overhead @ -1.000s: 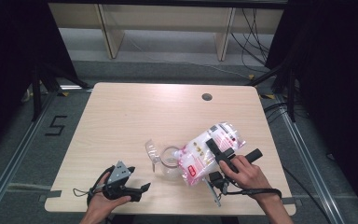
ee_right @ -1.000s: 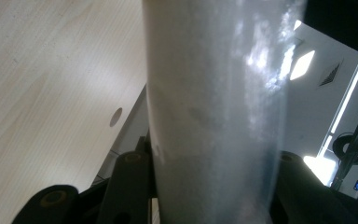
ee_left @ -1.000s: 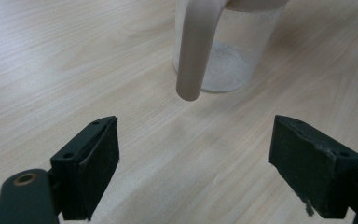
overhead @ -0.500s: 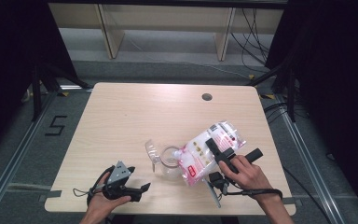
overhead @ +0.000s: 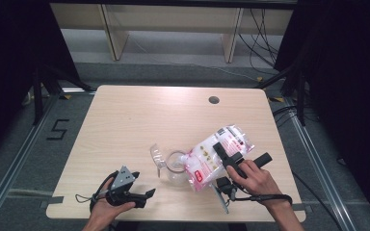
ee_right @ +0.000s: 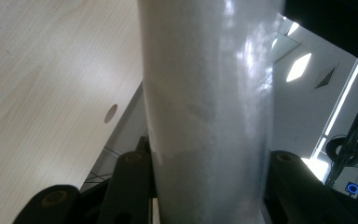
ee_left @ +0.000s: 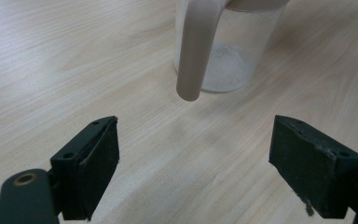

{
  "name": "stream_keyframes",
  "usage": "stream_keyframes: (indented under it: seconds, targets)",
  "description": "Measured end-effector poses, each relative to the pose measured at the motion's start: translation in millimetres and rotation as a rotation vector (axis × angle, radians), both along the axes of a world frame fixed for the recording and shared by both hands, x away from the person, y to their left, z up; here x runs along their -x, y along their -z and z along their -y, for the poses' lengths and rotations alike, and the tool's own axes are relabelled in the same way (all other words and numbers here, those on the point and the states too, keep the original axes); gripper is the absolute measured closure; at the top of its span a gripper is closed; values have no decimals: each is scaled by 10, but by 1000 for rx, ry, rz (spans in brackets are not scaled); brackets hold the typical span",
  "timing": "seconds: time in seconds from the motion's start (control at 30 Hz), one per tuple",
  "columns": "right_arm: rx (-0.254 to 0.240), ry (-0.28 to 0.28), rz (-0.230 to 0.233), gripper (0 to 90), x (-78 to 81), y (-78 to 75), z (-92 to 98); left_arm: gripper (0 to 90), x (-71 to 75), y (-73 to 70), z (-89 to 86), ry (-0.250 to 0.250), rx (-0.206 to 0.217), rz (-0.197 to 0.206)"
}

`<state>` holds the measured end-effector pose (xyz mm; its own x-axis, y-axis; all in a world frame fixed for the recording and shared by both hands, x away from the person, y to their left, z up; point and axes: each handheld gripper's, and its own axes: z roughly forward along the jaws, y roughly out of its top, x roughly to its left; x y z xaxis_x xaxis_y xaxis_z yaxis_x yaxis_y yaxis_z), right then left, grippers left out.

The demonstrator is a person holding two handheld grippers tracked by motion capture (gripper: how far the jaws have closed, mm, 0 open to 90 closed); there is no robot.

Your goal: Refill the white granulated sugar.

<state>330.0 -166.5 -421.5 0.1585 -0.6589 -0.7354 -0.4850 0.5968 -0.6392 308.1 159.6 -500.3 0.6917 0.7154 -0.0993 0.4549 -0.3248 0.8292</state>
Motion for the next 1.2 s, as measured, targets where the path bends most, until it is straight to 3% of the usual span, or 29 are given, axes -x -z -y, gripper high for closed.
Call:
stream_keyframes:
  seconds: [0.07,0.1,0.13,0.2,0.23,0.3,0.33,0.37,1.2]
  targets:
    - [-19,15,-5,652,6,0,12,156,0,-2,-1,1,-1,-2]
    - [-192,128,-25,652,56,79,114,156,0,-1,0,1,0,-1]
    - [-194,127,-25,652,57,77,116,155,0,0,1,1,2,0]
    - [-191,128,-24,654,57,74,117,156,5,-6,0,-4,-8,-1]
    - [-6,8,-2,654,5,-13,9,156,5,-6,-1,-4,-7,1]
    - [-1,3,-1,654,3,-15,6,155,5,-6,-1,-4,-7,1]
    - [-246,172,-35,655,69,111,158,156,6,-6,-1,-4,-7,1]
    - [-260,177,-36,656,77,115,157,156,-1,-7,-5,4,-12,7]
    - [-259,168,-35,669,79,100,157,156,0,-10,-8,3,-14,8]
